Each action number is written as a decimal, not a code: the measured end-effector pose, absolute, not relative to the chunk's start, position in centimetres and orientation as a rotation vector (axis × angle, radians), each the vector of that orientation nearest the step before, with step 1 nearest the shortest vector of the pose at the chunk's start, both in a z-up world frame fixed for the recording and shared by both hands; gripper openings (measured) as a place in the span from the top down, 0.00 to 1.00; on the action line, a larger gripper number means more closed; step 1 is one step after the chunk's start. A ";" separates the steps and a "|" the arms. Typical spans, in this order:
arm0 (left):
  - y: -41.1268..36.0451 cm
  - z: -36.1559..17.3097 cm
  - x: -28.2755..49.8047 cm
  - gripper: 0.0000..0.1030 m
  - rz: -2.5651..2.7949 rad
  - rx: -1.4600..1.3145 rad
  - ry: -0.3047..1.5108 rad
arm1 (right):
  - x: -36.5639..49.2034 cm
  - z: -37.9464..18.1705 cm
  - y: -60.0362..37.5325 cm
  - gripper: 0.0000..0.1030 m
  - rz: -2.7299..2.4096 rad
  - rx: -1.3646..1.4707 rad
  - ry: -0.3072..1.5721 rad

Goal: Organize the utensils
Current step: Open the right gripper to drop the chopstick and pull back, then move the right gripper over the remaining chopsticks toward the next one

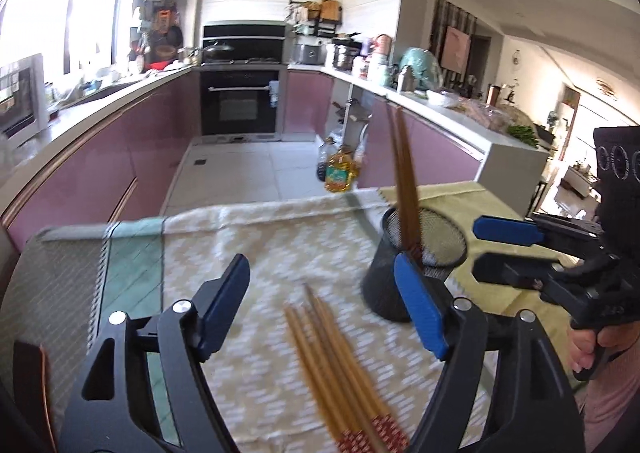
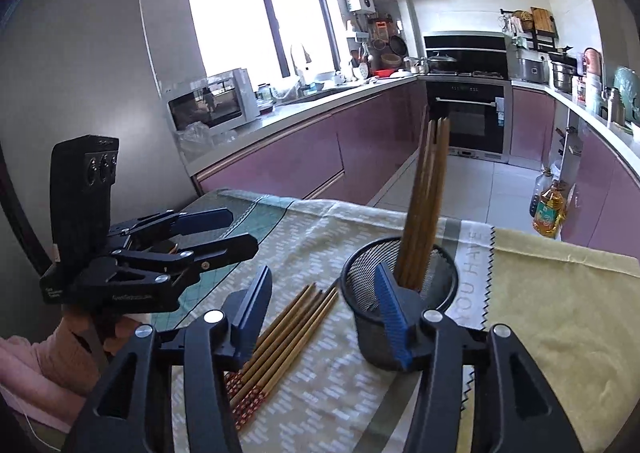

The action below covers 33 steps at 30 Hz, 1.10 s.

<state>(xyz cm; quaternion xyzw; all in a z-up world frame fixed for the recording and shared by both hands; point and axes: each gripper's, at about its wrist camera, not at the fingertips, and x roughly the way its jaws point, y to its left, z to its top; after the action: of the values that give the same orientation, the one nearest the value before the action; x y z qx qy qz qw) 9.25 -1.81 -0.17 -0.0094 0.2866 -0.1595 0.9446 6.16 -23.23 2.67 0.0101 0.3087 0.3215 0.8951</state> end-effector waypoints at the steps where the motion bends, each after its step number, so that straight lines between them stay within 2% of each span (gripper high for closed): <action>1: -1.4 -0.9 8.9 0.16 -0.303 -0.023 0.597 | 6.0 1.8 -22.6 0.47 0.670 0.014 0.664; 10: 0.2 -6.1 7.7 0.13 -0.168 0.021 0.709 | 6.2 -4.7 -19.3 0.46 0.628 -0.017 0.834; 33: -0.6 -9.5 7.3 0.20 -0.167 0.117 0.839 | 5.9 -6.4 -16.6 0.47 0.569 -0.096 0.880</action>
<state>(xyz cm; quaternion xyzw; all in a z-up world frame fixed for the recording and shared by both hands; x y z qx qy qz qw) 7.29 -0.62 -9.47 0.0568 0.4065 -0.0809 0.9083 5.87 -16.64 -6.43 -0.0460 0.4200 0.2716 0.8647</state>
